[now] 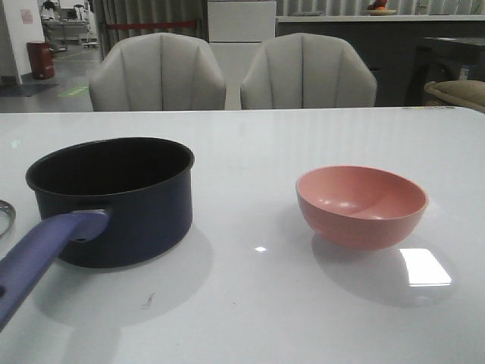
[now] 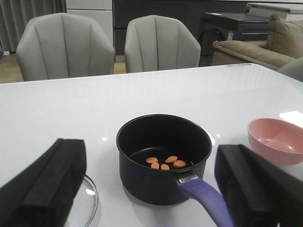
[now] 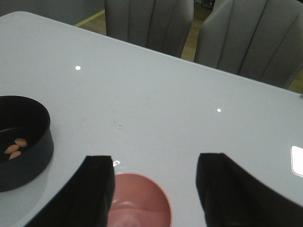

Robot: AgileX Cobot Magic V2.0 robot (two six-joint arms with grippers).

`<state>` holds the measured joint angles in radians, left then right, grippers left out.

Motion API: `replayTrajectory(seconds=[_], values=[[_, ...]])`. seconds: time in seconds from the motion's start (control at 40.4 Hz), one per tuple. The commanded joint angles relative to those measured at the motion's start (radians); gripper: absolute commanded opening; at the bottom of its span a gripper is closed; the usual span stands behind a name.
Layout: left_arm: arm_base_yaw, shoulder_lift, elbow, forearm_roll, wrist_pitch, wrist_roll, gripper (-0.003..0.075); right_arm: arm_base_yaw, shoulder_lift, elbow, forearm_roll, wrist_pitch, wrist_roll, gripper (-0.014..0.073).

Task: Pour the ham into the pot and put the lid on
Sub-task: 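Release the bowl and raise the right gripper away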

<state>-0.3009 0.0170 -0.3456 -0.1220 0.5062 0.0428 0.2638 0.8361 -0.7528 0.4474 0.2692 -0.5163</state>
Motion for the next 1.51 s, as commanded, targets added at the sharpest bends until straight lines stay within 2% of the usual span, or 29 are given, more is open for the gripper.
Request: replayTrajectory(seconds=[0.0, 0.248, 0.372, 0.57, 0.818, 1.264, 1.487], values=[[-0.009, 0.014, -0.027, -0.013, -0.08, -0.003, 0.0603, 0.006, -0.114, 0.078, 0.044, -0.116, -0.001, 0.0492], [-0.009, 0.014, -0.027, -0.015, -0.08, -0.003, 0.0603, 0.006, -0.442, 0.387, 0.168, -0.283, -0.001, 0.0492], [-0.009, 0.014, -0.027, -0.015, -0.08, -0.003, 0.0603, 0.006, -0.555, 0.5, 0.181, -0.295, -0.001, 0.0492], [-0.009, 0.014, -0.027, -0.015, -0.08, -0.003, 0.0603, 0.006, -0.591, 0.584, 0.181, -0.292, -0.001, 0.0492], [-0.009, 0.071, -0.054, -0.015, -0.08, -0.003, 0.0603, 0.006, -0.591, 0.597, 0.181, -0.276, -0.001, 0.0492], [-0.009, 0.625, -0.389, -0.026, -0.075, -0.003, 0.0603, 0.006, -0.591, 0.597, 0.181, -0.276, -0.001, 0.0492], [-0.007, 0.867, -0.527, -0.016, 0.031, -0.003, 0.0603, 0.006, -0.591, 0.597, 0.181, -0.276, -0.001, 0.0492]])
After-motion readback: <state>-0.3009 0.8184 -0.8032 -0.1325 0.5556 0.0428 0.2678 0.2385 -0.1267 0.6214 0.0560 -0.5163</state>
